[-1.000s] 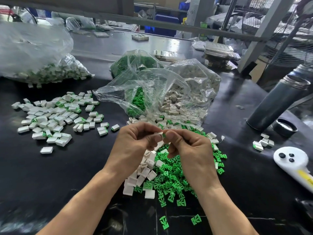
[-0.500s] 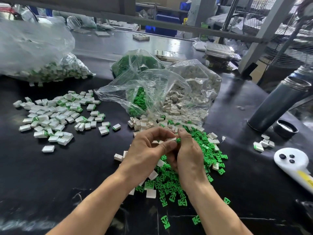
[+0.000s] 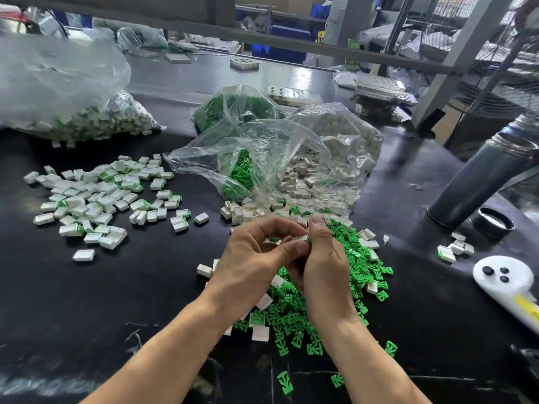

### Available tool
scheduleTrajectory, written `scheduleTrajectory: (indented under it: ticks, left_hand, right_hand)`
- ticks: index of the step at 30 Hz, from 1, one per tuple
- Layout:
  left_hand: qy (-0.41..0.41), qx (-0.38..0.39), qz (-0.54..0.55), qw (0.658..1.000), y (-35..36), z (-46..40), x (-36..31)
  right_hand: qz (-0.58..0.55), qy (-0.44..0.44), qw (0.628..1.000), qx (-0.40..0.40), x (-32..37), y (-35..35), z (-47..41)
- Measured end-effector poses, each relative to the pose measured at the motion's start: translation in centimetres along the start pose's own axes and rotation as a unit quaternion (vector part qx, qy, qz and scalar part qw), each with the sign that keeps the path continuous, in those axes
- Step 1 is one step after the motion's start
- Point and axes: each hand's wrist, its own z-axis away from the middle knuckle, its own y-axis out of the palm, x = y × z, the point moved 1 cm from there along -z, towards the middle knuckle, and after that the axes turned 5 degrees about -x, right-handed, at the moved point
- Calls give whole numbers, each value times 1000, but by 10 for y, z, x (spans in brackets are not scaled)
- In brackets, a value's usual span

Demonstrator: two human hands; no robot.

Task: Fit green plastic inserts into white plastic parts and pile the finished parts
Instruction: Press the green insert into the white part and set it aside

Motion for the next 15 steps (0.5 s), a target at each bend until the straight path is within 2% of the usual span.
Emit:
scheduleTrajectory:
  ticks: [4, 15]
  left_hand:
    - [5, 0, -24, 1000, 1, 1, 1]
    - [20, 16, -31, 999, 1, 0, 9]
  right_hand:
    - [26, -11, 1000, 3, -7, -2, -5]
    - [122, -12, 990, -66, -9, -4, -7]
